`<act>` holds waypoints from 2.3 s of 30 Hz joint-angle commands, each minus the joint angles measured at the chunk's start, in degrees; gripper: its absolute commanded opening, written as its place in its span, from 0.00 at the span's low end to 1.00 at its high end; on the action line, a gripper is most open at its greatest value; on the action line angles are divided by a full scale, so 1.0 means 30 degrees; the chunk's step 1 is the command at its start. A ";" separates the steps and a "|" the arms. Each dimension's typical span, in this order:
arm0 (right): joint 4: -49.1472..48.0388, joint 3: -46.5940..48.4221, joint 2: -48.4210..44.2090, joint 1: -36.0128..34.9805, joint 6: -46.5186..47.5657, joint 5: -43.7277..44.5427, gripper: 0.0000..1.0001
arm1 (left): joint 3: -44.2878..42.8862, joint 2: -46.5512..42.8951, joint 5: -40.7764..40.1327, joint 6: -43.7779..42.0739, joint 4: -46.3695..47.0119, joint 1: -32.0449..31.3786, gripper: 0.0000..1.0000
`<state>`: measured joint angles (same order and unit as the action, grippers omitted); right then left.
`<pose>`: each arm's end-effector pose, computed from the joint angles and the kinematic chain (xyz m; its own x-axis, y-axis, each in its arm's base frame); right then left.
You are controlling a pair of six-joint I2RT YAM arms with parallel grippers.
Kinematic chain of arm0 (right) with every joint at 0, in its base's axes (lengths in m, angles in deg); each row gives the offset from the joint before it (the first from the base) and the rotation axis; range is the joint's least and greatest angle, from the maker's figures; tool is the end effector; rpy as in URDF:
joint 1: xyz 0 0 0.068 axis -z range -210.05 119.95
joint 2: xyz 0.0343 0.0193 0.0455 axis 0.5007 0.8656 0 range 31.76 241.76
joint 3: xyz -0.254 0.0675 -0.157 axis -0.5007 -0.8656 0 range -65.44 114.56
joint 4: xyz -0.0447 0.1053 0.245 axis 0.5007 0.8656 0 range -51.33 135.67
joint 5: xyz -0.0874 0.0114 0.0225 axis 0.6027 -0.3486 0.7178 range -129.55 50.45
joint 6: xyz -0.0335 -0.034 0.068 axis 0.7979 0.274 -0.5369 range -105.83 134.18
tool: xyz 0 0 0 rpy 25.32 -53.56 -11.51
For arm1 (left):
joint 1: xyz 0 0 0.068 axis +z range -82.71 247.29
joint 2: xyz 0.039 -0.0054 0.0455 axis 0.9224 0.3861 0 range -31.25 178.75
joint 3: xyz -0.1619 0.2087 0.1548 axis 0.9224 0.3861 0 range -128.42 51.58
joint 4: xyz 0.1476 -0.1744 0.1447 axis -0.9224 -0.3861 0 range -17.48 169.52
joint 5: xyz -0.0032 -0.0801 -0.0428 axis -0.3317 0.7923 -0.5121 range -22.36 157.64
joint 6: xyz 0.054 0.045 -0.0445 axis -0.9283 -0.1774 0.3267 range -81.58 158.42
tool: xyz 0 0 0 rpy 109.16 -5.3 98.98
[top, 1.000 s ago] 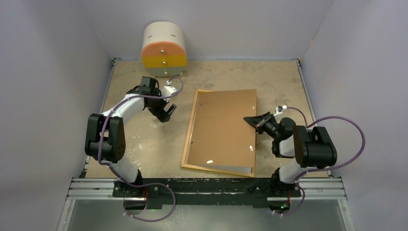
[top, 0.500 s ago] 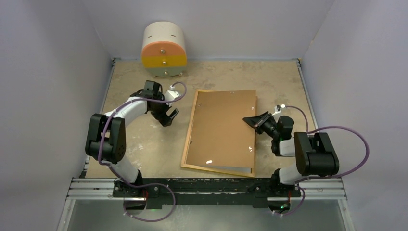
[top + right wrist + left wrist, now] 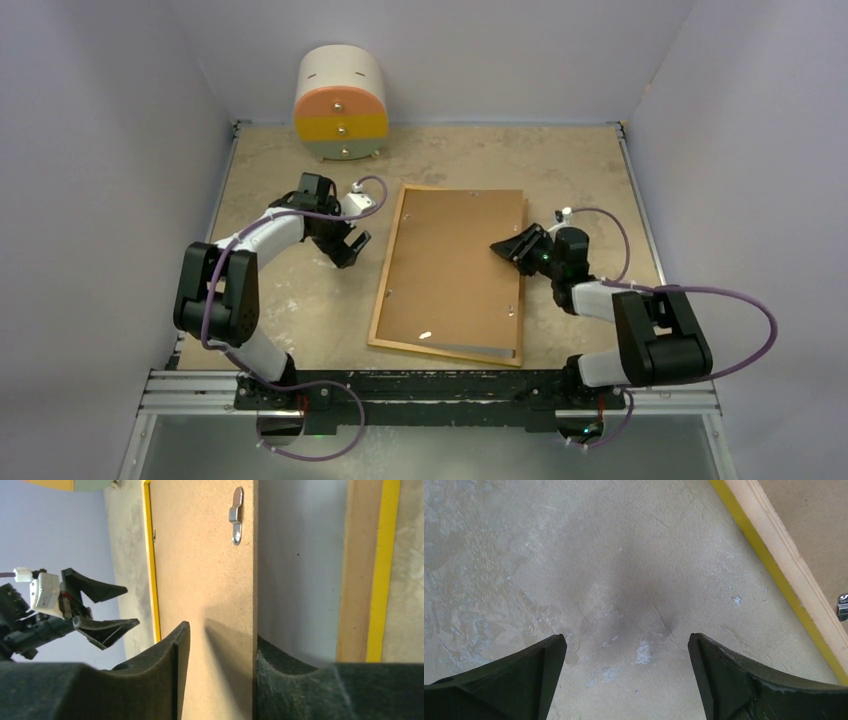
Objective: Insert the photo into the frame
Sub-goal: Turn over the photo frame item on the photo frame, then install the photo frame at the center of the board.
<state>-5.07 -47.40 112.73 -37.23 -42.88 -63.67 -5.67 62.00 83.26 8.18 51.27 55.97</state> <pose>0.2691 0.0638 0.1627 -0.5945 0.6970 -0.4009 0.0033 0.5007 0.8656 0.3302 -0.0860 0.1806 -0.6101 0.6167 -0.4974 0.7071 0.7070 0.0092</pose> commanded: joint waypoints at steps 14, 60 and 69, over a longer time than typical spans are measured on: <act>1.2439 0.6074 -0.1778 -0.3527 0.5424 0.8278 0.99 | -0.0559 -0.0761 0.0083 -0.0359 -0.0475 -0.0071 1.00; 0.6850 0.8975 0.3360 -1.4449 0.5827 0.3747 0.47 | -0.3689 0.4995 1.1117 0.2943 -0.1946 -0.0185 0.42; 0.6635 1.0129 0.5648 -1.4996 0.6397 0.3926 0.44 | -0.3271 0.5324 1.1277 0.2534 -0.1862 -0.0286 0.36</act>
<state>17.05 -19.86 128.49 -81.51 -25.64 -53.57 -15.40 77.72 114.21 17.23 45.28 55.67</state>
